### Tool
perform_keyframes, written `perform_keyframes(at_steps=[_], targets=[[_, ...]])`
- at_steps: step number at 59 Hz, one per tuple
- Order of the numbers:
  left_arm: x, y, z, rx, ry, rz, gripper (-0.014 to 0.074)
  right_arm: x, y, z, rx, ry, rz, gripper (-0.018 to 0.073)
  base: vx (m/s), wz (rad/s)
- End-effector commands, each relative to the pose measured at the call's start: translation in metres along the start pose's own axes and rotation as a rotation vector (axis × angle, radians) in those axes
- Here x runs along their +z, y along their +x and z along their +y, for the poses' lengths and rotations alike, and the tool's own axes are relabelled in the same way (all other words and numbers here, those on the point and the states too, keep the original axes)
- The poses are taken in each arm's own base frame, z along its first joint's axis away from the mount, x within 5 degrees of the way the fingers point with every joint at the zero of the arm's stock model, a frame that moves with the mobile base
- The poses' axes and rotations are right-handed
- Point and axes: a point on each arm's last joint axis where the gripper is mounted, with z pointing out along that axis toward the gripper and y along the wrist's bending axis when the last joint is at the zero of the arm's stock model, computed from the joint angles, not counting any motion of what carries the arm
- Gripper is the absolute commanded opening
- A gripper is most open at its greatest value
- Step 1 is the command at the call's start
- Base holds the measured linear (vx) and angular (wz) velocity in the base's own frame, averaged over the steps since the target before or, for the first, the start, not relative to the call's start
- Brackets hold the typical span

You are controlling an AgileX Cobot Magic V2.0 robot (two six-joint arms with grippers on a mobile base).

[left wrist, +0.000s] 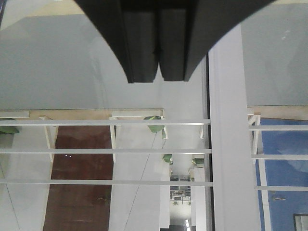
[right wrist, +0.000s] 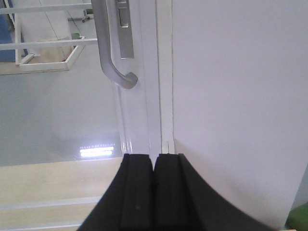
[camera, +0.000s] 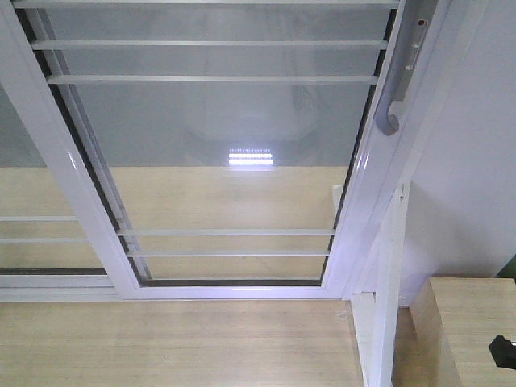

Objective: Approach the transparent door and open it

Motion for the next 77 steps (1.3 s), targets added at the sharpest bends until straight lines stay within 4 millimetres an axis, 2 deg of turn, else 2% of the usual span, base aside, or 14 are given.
perform_keyframes(at_steps=[1, 77], targets=[[-0.0004, 0.0022, 0.0002, -0.011, 0.005, -0.062, -0.0006, -0.0001, -0.0038, 0.0003, -0.009, -0.003, -0.082, -0.0008, 0.12, -0.01], [0.003, 0.004, 0.0003, -0.011, 0.002, -0.013, -0.0006, 0.0019, -0.0025, 0.0003, -0.01, -0.001, -0.052, -0.0008, 0.01, 0.0]])
